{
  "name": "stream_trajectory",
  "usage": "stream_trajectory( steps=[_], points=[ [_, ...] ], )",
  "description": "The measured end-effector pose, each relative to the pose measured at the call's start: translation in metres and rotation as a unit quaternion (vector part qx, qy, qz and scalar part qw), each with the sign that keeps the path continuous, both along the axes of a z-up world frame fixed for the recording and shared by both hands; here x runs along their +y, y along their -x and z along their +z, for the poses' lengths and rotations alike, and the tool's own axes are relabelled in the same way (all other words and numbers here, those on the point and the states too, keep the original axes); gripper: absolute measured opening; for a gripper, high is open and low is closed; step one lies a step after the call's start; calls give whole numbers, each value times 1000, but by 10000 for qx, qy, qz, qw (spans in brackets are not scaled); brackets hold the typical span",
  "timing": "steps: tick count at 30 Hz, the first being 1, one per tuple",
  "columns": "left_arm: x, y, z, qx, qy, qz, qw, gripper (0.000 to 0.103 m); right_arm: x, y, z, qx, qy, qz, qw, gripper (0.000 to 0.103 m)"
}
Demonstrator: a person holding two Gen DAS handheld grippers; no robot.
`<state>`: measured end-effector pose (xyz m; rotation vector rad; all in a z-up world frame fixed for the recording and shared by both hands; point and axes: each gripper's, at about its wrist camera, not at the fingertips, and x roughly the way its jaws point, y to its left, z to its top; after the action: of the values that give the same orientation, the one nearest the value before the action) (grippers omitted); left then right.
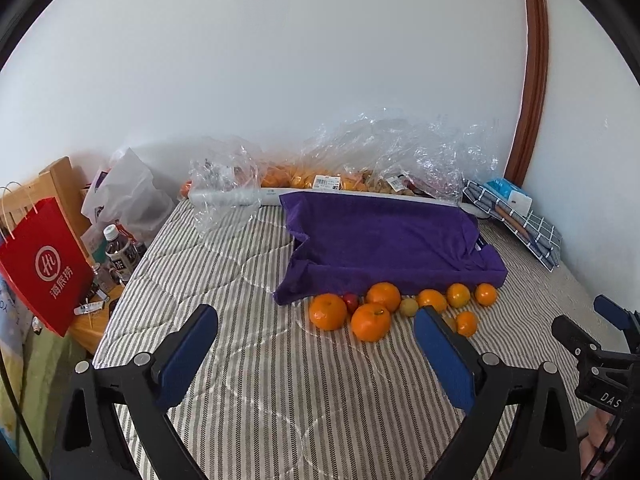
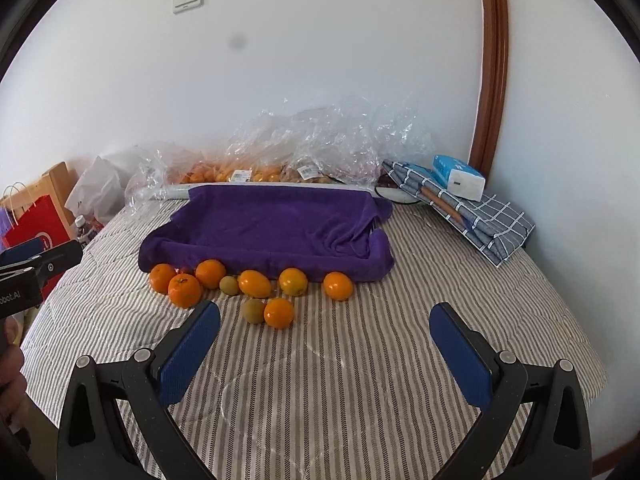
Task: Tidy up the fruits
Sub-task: 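Grasp an orange with the right gripper while the left gripper grasps a large orange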
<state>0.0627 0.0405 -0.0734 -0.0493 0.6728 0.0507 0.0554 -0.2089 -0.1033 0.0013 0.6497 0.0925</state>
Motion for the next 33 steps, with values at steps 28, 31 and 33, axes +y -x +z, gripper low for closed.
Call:
stream_trajectory(
  steps=[28,31,33],
  points=[
    [23,-85,-94,978,301,-264,9944,74,-13,-137,-100,1198,-295,144,9923,46],
    [22,-91,-98,1045,359,-252,9936,69,-9,-142,-102,1249,-241,235,9916,36],
    [20,-95,-100,1087,388,-310,9928,68,-7,-141,-101,1202,-184,264,9922,35]
  ],
)
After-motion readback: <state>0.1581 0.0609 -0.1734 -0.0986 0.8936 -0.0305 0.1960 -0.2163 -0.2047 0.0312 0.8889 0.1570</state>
